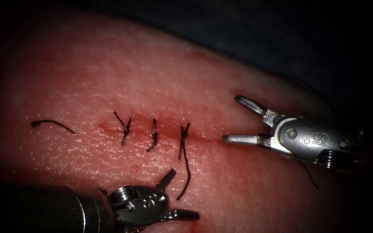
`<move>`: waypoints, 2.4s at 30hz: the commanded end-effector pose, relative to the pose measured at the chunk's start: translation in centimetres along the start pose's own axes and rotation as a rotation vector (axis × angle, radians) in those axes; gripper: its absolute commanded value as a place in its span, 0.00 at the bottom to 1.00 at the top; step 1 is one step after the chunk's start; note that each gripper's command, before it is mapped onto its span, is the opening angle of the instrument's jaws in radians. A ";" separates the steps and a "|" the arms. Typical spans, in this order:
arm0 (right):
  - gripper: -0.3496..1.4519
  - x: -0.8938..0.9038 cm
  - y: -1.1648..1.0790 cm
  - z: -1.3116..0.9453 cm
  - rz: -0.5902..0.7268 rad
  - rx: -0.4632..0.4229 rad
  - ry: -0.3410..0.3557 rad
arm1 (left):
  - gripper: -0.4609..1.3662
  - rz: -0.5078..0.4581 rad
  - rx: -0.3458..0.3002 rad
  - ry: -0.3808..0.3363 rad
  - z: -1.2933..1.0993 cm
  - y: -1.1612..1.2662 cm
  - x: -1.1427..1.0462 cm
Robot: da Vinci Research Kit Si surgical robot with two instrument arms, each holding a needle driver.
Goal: Wound Closure
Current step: Grab the short suture end with the left tool, then snip the suture with the right cutter.
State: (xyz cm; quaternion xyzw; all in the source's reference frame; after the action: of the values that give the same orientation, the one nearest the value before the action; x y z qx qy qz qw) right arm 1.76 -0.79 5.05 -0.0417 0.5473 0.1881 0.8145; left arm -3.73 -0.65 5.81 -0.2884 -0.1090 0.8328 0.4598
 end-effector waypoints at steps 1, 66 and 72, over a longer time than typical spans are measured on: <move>0.66 0.00 0.00 0.00 0.000 -0.001 0.000 | 0.29 -0.012 -0.001 -0.004 0.00 0.01 0.00; 0.86 -0.18 -0.87 0.97 -0.298 0.185 0.011 | 0.06 0.006 -0.079 -0.040 -0.29 -0.25 0.25; 0.86 -0.17 -0.89 1.04 -0.296 0.170 0.020 | 0.06 0.005 -0.078 -0.040 -0.29 -0.25 0.25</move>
State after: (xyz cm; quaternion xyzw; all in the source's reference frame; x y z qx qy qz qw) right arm 2.94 -1.38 5.50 -0.0563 0.5572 0.0192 0.8283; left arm -3.49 -0.33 5.59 -0.2879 -0.1462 0.8354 0.4449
